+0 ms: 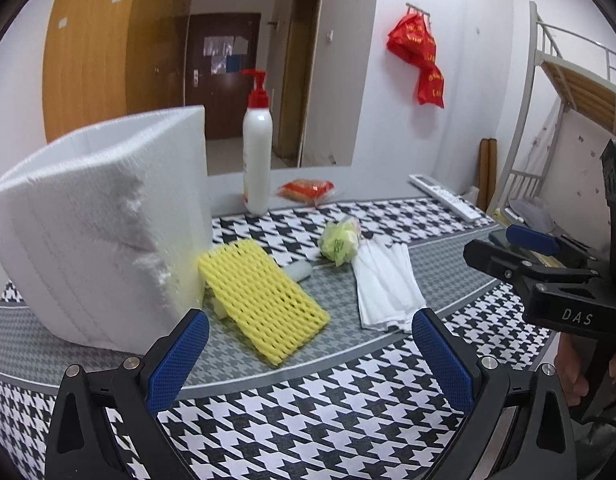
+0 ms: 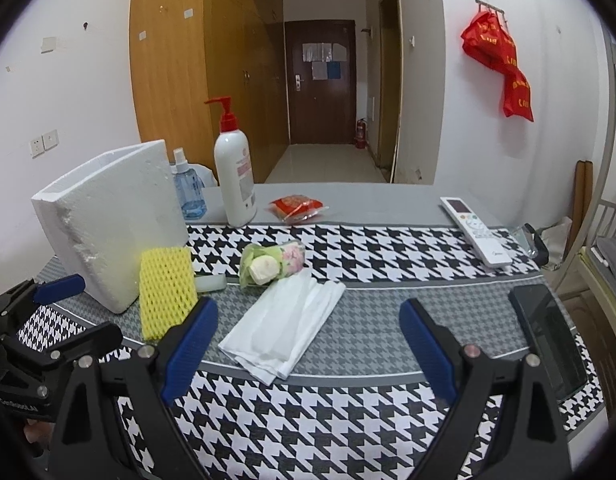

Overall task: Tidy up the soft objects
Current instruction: 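Withdraw both tools from the box back toward the remaining items, then grasp the yellow foam net with the left gripper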

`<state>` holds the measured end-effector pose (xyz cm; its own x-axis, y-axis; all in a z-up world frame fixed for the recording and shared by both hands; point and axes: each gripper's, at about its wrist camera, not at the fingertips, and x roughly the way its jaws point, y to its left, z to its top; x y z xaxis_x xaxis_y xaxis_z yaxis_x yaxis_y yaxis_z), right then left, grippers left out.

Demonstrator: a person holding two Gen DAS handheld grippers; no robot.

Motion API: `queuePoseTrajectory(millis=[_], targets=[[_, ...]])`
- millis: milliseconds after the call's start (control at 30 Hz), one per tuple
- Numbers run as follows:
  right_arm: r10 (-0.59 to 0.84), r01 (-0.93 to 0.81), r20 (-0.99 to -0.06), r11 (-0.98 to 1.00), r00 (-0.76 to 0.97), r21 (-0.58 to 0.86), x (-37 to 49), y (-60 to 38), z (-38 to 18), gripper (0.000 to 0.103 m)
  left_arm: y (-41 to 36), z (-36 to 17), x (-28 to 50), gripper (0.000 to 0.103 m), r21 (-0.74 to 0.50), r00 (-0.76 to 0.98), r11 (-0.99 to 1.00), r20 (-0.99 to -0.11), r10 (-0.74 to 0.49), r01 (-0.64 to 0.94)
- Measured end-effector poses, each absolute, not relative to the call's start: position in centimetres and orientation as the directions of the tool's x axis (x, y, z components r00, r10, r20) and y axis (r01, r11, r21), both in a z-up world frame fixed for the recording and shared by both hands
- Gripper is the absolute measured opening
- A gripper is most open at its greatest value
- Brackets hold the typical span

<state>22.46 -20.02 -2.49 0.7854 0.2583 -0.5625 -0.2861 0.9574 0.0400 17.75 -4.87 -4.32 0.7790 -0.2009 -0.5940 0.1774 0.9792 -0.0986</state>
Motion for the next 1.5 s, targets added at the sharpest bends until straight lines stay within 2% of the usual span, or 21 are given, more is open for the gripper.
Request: queuePoseTrajectory(millis=[267,333,467,600,900,1000,1267,1500], targets=[[0.268,-0.294,-0.579,0.955,0.770,0.051,23.2,-20.0,-3.2,0.094,-5.1,-5.8,19.2,0.089,-0.137,0.727,0.974,-0.648,-0.226,0.181],[0.267,-0.293,-0.584,0.955,0.767,0.051,23.5,-19.9,-3.3,0.094,-5.4,-6.2,19.6,0.085,-0.120,0.719,0.976,-0.661,-0.215,0.181],[0.261,-0.289,-0.605,0.956,0.752,0.053,24.3,-20.0,-4.1,0.094,-5.7,-6.6,19.9,0.084,-0.097,0.718,0.982,-0.671,-0.185,0.163],[0.262,-0.289,-0.629,0.955,0.732,0.062,25.2,-19.9,-5.0,0.094,-5.5,-7.0,20.4,0.075,-0.087,0.711,0.988,-0.687,-0.151,0.126],[0.269,-0.309,-0.672,0.949,0.690,0.063,26.5,-18.4,-6.0,0.094,-5.1,-7.9,21.6,0.073,-0.077,0.691,0.995,-0.716,-0.101,0.066],[0.267,-0.317,-0.680,0.947,0.682,0.054,26.8,-17.9,-6.3,0.094,-5.0,-8.2,22.1,0.067,-0.077,0.677,0.996,-0.731,-0.088,0.046],[0.270,-0.329,-0.705,0.943,0.656,0.054,27.4,-17.4,-7.0,0.094,-4.7,-8.9,22.9,0.065,-0.093,0.655,0.995,-0.751,-0.087,0.025],[0.273,-0.347,-0.711,0.937,0.649,0.043,27.6,-16.7,-7.2,0.094,-4.4,-9.7,23.3,0.051,-0.106,0.632,0.994,-0.769,-0.092,0.016]])
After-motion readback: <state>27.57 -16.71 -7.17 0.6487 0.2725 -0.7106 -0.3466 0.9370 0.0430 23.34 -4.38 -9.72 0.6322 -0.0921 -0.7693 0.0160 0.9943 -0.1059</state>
